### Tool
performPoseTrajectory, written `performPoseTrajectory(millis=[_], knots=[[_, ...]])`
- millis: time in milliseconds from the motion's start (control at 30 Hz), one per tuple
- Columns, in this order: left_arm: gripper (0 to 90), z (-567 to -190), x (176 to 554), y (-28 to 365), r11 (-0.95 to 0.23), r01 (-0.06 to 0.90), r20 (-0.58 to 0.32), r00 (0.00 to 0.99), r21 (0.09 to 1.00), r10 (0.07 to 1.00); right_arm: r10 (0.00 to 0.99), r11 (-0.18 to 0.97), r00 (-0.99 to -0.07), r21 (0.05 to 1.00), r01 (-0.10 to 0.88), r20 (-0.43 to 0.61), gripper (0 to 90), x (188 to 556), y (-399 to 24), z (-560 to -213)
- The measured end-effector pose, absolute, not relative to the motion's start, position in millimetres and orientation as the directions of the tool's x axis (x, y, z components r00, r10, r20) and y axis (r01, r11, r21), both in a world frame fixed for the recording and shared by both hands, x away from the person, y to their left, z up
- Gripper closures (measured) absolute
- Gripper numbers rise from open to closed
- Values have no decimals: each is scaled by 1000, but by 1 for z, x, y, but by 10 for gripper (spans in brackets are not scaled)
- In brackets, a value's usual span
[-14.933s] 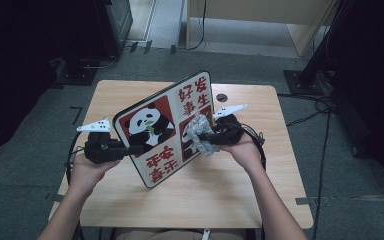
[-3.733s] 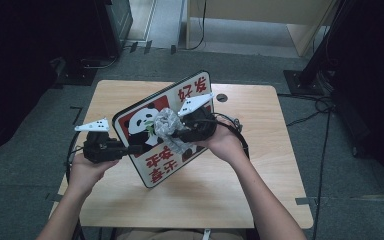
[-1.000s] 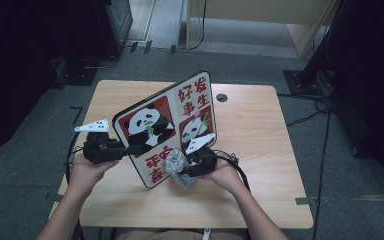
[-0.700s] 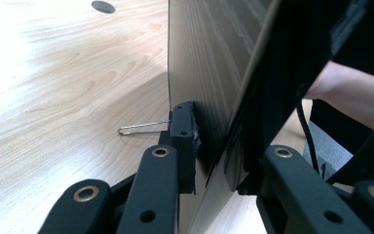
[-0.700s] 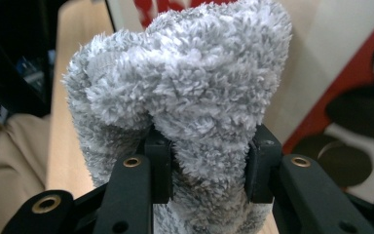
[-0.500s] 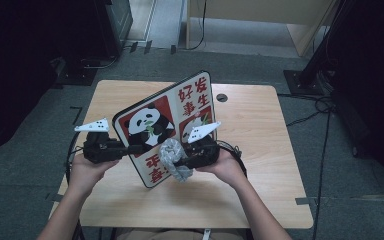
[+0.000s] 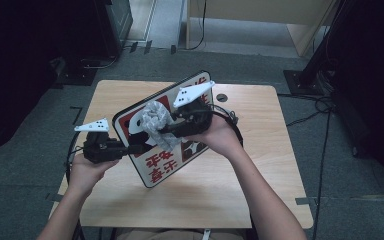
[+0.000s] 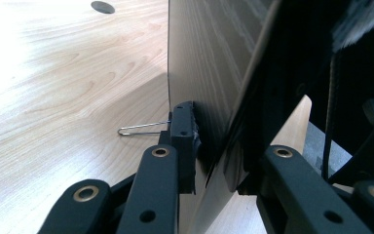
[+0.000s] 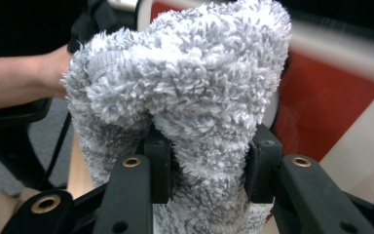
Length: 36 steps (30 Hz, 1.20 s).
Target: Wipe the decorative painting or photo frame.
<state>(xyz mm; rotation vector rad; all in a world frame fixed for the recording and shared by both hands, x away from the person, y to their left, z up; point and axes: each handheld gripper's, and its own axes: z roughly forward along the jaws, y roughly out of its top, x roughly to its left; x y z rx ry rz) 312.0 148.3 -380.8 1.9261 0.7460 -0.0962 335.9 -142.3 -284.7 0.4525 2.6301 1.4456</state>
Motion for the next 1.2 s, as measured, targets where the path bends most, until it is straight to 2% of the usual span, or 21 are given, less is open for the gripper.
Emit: performPoseTrajectory(millis=[167,267,467,1200], knots=[[760,-381,312,148,-285,536,-381,805,795,454,312,511,-950,842,172,5,630,340,-131,-262],[760,-381,312,149,-286,536,-380,806,795,454,315,532,-949,829,176,-1,632,342,-125,-261],[760,-381,313,149,-288,534,-379,807,795,452,298,576,-954,805,142,-45,635,338,-119,-268],[758,-381,313,149,-293,534,-379,809,793,449,270,597,-962,780,189,27,636,332,-120,-309]])
